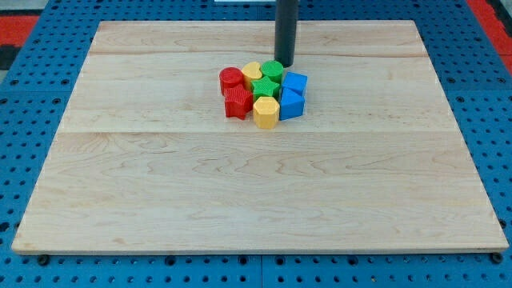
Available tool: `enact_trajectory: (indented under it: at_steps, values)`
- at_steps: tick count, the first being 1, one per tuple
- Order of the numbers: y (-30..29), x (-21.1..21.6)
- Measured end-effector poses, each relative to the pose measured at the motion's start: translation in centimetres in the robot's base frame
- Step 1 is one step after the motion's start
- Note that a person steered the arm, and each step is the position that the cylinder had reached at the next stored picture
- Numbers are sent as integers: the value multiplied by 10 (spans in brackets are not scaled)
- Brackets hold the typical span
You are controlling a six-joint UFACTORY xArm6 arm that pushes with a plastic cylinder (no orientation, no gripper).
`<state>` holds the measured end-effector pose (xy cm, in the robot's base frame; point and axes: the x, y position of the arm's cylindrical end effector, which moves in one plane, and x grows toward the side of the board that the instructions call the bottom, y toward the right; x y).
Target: Separate the red star and yellow hexagon
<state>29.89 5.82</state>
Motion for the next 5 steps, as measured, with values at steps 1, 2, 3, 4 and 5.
enact_trajectory:
  at_steps: [1,2,3,4,5]
  values:
    - [62,36]
    - [71,112]
    - [70,138]
    - [47,140]
    - [-10,143]
